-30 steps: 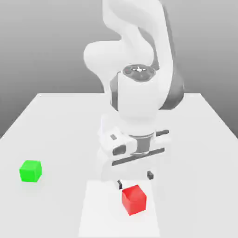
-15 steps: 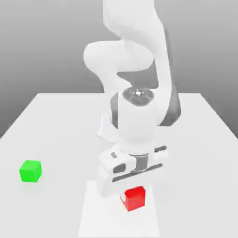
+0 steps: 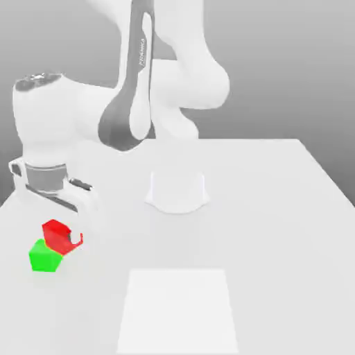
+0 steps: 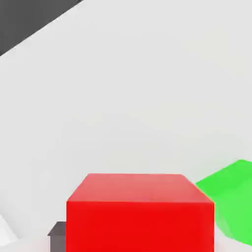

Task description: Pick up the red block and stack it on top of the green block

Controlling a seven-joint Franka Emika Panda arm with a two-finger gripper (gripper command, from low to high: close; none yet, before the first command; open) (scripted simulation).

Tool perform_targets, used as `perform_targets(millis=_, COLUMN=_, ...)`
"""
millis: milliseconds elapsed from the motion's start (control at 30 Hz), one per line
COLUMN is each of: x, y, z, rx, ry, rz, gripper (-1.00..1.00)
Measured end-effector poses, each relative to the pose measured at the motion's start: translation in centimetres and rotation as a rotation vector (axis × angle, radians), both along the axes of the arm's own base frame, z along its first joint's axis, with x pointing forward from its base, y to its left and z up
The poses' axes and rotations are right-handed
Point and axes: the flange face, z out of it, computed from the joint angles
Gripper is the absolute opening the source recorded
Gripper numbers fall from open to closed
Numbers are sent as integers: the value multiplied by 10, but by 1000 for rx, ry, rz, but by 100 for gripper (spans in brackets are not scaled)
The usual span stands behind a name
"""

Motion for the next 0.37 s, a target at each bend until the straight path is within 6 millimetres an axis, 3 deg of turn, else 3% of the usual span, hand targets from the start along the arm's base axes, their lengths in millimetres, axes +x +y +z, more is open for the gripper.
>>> perform_targets(millis=67, x=-23, y=-22, z=-1, rx=4, ry=-3, rz=-137, gripper=-100)
perform_targets(millis=233, x=-26, y=-26, z=-45, rx=6, ry=-5, rz=-173, gripper=-100)
perform_targets(millis=267, x=-27, y=-26, z=-56, rx=6, ry=-4, rz=-174, gripper=100)
perform_targets(millis=367, x=-27, y=-26, z=-56, rx=6, ry=-4, rz=-174, gripper=100)
